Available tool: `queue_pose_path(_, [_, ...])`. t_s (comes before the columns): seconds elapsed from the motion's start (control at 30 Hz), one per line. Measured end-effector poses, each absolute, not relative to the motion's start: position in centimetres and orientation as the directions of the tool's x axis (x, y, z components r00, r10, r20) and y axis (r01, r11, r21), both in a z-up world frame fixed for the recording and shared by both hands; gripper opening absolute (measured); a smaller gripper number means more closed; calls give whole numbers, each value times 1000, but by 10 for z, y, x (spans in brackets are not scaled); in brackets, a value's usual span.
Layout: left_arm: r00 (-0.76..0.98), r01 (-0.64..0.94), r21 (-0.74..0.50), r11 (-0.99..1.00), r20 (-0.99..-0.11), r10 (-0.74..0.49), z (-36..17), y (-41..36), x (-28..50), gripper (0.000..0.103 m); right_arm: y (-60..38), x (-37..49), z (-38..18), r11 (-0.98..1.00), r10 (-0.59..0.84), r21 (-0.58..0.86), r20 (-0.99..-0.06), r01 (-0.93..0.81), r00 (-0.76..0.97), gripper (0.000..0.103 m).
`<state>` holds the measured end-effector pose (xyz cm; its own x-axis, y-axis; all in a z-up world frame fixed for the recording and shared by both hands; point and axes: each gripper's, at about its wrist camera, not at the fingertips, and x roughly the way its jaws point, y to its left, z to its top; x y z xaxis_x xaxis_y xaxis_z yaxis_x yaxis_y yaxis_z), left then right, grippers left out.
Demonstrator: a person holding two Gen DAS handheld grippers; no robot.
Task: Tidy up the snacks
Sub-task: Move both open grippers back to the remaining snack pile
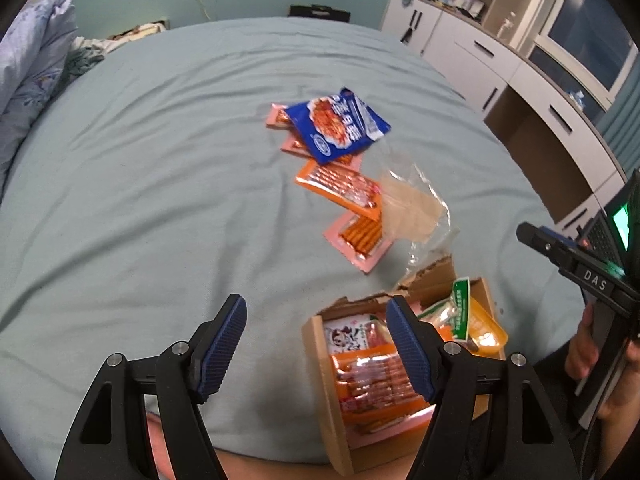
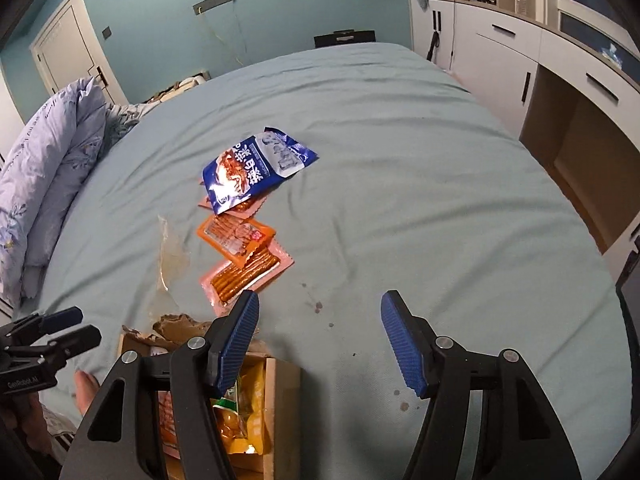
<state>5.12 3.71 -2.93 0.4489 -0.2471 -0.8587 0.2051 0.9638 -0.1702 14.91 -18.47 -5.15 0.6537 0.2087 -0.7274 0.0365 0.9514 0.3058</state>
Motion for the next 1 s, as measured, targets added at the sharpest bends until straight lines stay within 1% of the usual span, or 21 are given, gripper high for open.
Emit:
queue_pose_path(0.1, [474, 190, -158, 969, -850, -231, -25, 41, 51, 76, -185, 142, -48, 944, 217, 326, -724, 47, 655, 63])
queue_pose_path(0.27, [474, 187, -174, 967, -846, -244, -22, 45, 51, 77, -196, 121, -37, 941, 231, 337, -712, 34, 663, 63])
queue_pose_path(0.5, [452, 139, -187, 972, -862, -230, -29, 56, 69, 77, -190, 138, -31, 977, 169, 213, -728, -15, 665, 63])
queue_pose_path(0.63, [449, 92, -160, 983, -874, -184, -36, 64, 91, 77, -192, 157, -33, 984, 153, 176, -738, -32, 657, 63])
queue_pose_path(0.77, [450, 61, -135, 989, -881, -148, -42, 73, 114, 77, -196, 180, -41, 980, 176, 193, -750, -44, 637, 63])
queue_pose_path(0.9, [446, 64, -71, 995, -890, -92, -52, 72, 142, 77, -197, 201, -51, 969, 219, 243, -763, -45, 607, 63])
queue_pose_path(1.0, [424, 57, -63, 996, -902, -82, -64, 72, 158, 77, -195, 214, -54, 958, 264, 280, -763, -66, 590, 63])
